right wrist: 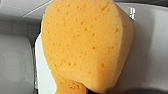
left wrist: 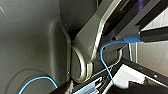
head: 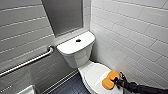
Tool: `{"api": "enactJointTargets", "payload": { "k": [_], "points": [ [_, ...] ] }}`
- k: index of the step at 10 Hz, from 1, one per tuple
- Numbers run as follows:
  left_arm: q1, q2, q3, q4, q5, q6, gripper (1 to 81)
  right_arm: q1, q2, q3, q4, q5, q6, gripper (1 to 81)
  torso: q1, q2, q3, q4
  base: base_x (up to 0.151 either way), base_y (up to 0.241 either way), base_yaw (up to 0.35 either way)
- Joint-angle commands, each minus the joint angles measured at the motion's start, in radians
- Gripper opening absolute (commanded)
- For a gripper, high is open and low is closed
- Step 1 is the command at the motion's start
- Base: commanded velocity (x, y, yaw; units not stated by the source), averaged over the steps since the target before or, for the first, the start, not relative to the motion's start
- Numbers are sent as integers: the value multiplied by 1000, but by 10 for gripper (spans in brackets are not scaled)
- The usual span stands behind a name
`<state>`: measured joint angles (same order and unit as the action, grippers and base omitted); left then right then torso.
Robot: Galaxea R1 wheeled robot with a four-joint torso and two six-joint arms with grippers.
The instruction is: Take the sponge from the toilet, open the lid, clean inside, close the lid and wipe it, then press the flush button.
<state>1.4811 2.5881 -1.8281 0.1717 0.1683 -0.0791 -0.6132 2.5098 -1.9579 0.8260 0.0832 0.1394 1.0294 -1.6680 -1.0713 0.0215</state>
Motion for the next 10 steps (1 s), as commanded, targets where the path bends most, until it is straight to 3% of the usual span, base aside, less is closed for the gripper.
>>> {"api": "enactJointTargets", "payload": {
  "k": [1, 4, 7, 10],
  "points": [
    [20, -28, 39, -6, 85, 7, 811, -76, -187, 189, 2, 93, -3, 10, 0, 0, 0, 0, 0, 0, 0],
    [20, -25, 39, -4, 85, 9, 811, -208, -294, 363, 1, 239, -7, 10, 0, 0, 0, 0, 0, 0, 0],
    [12, -23, 41, -2, 82, 10, 811, -368, -378, 472, -4, 331, -14, 10, 0, 0, 0, 0, 0, 0, 0],
    [9, -6, 39, 22, 82, 9, 811, -491, -424, 550, -171, 334, -14, 10, 0, 0, 0, 0, 0, 0, 0]
  ]
}}
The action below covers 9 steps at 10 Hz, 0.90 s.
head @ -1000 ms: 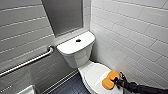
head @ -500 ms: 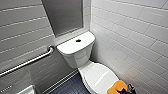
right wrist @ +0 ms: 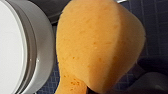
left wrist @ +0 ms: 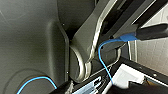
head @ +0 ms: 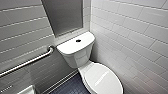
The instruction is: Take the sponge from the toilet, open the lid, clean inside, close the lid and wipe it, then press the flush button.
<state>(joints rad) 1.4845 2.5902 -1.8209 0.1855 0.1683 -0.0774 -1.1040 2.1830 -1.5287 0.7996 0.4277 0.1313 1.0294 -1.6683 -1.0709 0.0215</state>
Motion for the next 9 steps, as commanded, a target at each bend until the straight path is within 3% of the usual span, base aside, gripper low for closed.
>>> {"api": "enactJointTargets", "payload": {
  "k": [1, 2, 4, 6, 7, 9],
  "points": [
    [4, -2, 32, 17, 82, 7, 811, -14, -141, 197, -204, -9, -7, 10, 0, 0, 0, 0, 0, 0, 0],
    [6, 2, 31, 20, 82, 7, 811, -21, -190, 283, -253, -3, -21, 10, 0, 0, 0, 0, 0, 0, 0],
    [-2, 12, 29, 22, 83, 8, 811, -5, -268, 414, -261, -3, -97, 10, 0, 0, 0, 0, 0, 0, 0],
    [-3, 16, 28, 23, 83, 8, 811, 72, -308, 483, -264, -15, -133, 10, 0, 0, 0, 0, 0, 0, 0],
    [-3, 16, 28, 28, 83, 8, 811, 135, -312, 487, -257, -35, -134, 10, 0, 0, 0, 0, 0, 0, 0],
    [-3, 13, 26, 31, 82, 7, 811, 304, -282, 449, -238, -163, -134, 10, 0, 0, 0, 0, 0, 0, 0]
  ]
}}
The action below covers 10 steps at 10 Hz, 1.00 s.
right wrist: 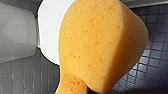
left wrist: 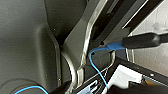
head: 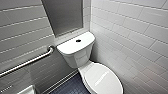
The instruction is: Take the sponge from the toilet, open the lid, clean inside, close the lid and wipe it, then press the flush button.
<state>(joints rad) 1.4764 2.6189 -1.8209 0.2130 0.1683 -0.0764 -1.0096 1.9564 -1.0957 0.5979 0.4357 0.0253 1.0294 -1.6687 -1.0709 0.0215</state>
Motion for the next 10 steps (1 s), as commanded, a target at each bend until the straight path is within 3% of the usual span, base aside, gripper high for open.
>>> {"api": "enactJointTargets", "payload": {
  "k": [1, 6, 10],
  "points": [
    [5, -16, 23, 2, 82, 6, 811, 292, -22, -24, -11, -233, -28, 10, 0, 0, 0, 0, 0, 0, 0],
    [5, -19, 23, 0, 82, 4, 811, 534, 250, -309, 77, -439, -27, 10, 0, 0, 0, 0, 0, 0, 0],
    [5, -25, 23, -6, 82, 4, 811, 683, 480, -597, 91, -597, -13, 10, 0, 0, 0, 0, 0, 0, 0]
  ]
}}
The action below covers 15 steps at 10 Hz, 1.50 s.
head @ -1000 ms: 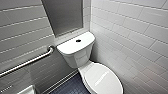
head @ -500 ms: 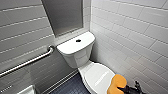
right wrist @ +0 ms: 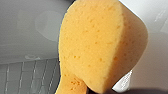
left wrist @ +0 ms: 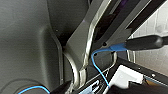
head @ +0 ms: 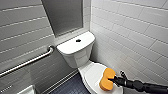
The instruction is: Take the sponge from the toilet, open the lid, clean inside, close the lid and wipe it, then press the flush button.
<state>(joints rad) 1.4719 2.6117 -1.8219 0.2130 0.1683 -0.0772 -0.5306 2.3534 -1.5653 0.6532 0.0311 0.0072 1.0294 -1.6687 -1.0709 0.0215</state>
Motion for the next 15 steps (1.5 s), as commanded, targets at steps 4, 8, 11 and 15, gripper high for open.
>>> {"api": "enactJointTargets", "payload": {
  "k": [4, 8, 11, 15],
  "points": [
    [9, -24, 19, -12, 80, 5, 811, 269, 314, -425, 32, -296, 22, 10, 0, 0, 0, 0, 0, 0, 0],
    [9, -37, 19, -14, 80, 1, 811, 319, 500, -678, 34, -335, 34, 10, 0, 0, 0, 0, 0, 0, 0],
    [9, -41, 19, -14, 80, -3, 811, 320, 641, -890, 36, -358, 43, 10, 0, 0, 0, 0, 0, 0, 0],
    [17, -45, 26, -15, 80, -4, 811, 202, 665, -993, 39, -355, 46, 10, 0, 0, 0, 0, 0, 0, 0]
  ]
}}
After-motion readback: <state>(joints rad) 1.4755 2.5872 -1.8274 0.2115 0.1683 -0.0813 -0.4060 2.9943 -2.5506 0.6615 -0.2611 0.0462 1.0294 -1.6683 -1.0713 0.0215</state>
